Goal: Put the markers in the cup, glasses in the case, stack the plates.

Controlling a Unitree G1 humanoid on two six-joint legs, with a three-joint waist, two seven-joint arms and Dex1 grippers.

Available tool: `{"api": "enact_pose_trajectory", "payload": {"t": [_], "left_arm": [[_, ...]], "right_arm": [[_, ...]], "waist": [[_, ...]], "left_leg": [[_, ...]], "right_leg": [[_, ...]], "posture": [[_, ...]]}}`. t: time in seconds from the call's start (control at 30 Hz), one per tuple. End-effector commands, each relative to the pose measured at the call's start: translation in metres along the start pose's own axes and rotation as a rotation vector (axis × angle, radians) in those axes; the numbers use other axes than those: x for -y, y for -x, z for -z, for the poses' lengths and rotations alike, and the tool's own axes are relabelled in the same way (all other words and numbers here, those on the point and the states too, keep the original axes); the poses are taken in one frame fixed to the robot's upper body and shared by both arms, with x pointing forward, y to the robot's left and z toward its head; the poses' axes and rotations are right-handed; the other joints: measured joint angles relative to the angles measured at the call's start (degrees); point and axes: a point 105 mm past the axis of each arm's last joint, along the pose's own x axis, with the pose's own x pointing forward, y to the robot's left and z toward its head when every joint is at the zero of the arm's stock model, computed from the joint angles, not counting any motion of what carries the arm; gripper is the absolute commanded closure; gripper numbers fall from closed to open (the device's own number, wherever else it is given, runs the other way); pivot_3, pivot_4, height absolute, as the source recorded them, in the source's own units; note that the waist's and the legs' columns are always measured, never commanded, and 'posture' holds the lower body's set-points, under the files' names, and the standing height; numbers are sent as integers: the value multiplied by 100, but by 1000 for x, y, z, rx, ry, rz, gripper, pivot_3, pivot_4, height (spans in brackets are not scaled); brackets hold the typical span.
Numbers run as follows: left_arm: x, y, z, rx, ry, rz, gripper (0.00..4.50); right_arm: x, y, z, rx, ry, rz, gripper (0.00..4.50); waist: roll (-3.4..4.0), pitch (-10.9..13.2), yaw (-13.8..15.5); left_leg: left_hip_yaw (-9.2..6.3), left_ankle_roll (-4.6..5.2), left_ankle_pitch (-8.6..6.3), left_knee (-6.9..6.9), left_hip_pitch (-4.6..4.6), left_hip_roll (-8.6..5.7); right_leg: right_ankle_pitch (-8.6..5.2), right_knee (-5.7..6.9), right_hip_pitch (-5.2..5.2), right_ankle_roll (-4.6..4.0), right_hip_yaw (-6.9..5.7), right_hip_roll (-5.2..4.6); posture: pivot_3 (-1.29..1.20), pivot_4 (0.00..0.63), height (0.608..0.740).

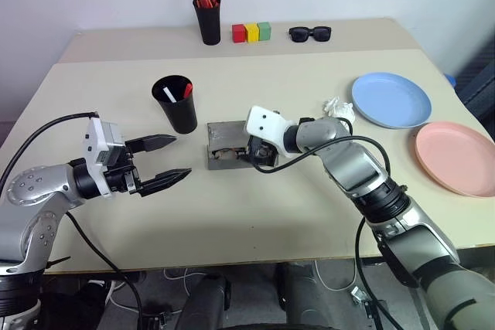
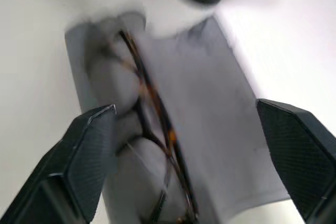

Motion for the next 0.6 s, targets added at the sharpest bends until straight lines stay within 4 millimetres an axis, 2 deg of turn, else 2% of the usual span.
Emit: {"api": "enact_pose_trajectory", "payload": {"t": [0.03,0.13,0.33,0.43,0.6], "left_arm": [[0,-3,-7,17,-33,-5,443],[-3,-5,-7,16,-22,-15,443],[-16,-15,-10,46,-1,-84,443],[-20,-29,-8,45,-30,-121,1291],[-25,-75,1,21,-25,-170,3806]], "right_arm": [[17,11,-22,80,-19,49,16],[20,17,-26,100,-41,48,16],[30,37,-42,266,-158,90,16],[34,50,-34,295,-174,147,0],[11,77,-12,364,-214,115,0]], "waist": [[0,0,0],[0,0,6],[0,0,7],[-2,-1,33],[-3,-2,76]], "left_leg": [[0,0,0,0,0,0],[-1,0,0,0,0,0],[-3,0,0,0,1,0],[-4,-1,0,0,1,-1],[-7,-1,0,2,-2,-5]], "right_leg": [[0,0,0,0,0,0],[0,0,0,-1,0,0],[1,2,0,-1,-1,1],[2,2,2,-1,-1,1],[3,-2,8,0,-2,-1]], "posture": [[0,150,740],[0,150,740],[0,150,740],[0,150,740],[0,150,740]]}}
